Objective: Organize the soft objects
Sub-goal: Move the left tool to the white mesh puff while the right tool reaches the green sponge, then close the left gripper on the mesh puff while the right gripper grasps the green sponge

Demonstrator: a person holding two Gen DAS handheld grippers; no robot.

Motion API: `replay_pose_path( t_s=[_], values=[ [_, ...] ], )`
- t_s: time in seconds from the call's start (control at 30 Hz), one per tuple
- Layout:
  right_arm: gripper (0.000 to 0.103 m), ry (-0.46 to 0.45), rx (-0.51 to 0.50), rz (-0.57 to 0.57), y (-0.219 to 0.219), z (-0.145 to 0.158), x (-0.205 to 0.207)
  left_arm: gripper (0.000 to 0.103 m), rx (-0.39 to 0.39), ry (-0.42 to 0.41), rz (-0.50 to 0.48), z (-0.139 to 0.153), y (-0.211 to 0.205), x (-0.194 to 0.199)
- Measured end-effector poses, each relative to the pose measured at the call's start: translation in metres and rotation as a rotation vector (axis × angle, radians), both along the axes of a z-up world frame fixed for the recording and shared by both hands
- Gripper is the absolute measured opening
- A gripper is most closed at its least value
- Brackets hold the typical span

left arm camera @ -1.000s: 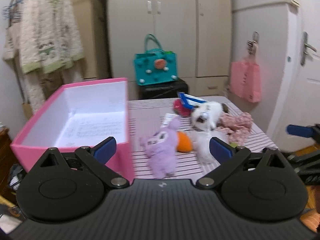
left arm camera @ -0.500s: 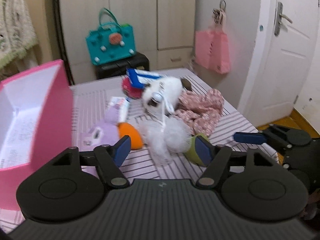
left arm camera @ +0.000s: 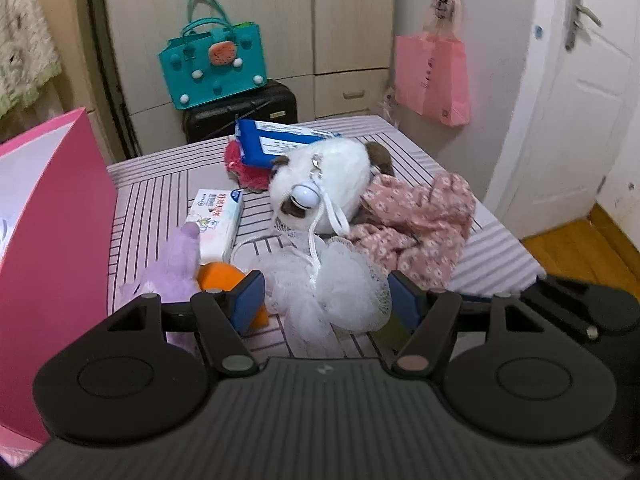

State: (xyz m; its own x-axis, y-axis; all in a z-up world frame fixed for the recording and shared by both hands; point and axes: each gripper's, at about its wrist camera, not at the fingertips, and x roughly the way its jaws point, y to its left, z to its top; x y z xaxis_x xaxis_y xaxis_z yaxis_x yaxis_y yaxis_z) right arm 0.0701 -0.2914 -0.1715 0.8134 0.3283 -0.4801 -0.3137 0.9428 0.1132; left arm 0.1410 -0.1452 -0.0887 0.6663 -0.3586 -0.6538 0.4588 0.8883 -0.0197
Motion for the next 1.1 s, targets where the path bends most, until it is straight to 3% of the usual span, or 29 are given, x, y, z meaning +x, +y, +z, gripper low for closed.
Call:
replay_pose_path(
  t_s=[0.13, 0.27, 0.43, 0.5, 0.73, 0.9, 1.1],
  values=[
    [0.059, -0.016, 0.01, 0.006, 0.002, 0.0, 0.0, 0.065, -0.037, 0.006, -0.004, -0.003, 0.002, 0.003],
    [0.058, -0.034, 0.011, 0.008, 0.004, 0.001, 0.002, 0.054, -0.046, 0.005, -0.028, -0.002, -0.001, 0.002],
    [0.057, -0.056, -0.036, -0.008, 0.009, -0.001, 0.006, 0.056, -0.024, 0.011, -0.016, -0.001, -0.005, 0.006],
    [0.039, -0.064, -0.056, -0.017, 0.011, -0.002, 0.007, 0.059, -0.01, 0.011, -0.012, -0.001, -0.007, 0.008],
    [0.037, -0.046, -0.056, -0.014, 0.003, 0.0, 0.002, 0.072, -0.033, 0.059, -0.031, -0.002, -0.007, 0.013],
    [0.037, -0.017, -0.095, -0.009, 0.001, 0.005, -0.013, 0.073, 0.009, 0.049, -0.04, -0.005, -0.012, 0.011],
    [0.039, 0.002, -0.099, -0.005, -0.006, 0.005, -0.016, 0.073, 0.003, 0.072, 0.006, -0.013, -0.014, 0.022]
  ],
)
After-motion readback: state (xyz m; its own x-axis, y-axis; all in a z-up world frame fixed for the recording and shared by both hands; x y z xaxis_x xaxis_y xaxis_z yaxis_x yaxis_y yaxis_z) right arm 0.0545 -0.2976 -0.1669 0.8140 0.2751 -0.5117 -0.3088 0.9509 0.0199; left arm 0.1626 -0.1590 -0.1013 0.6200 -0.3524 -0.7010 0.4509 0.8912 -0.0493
